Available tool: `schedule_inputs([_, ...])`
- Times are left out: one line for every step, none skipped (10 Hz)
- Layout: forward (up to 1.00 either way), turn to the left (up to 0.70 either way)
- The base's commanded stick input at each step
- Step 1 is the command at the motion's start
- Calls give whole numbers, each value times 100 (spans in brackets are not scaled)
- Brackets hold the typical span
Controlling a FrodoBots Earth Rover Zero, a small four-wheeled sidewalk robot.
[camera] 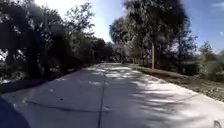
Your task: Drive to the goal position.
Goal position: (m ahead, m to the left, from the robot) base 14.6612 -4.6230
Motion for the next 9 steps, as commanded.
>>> schedule_inputs([70,0])
schedule_inputs([70,0])
schedule_inputs([70,0])
schedule_inputs([70,0])
schedule_inputs([70,0])
schedule_inputs([70,14])
schedule_inputs([70,35])
schedule_inputs([70,16])
schedule_inputs([70,3])
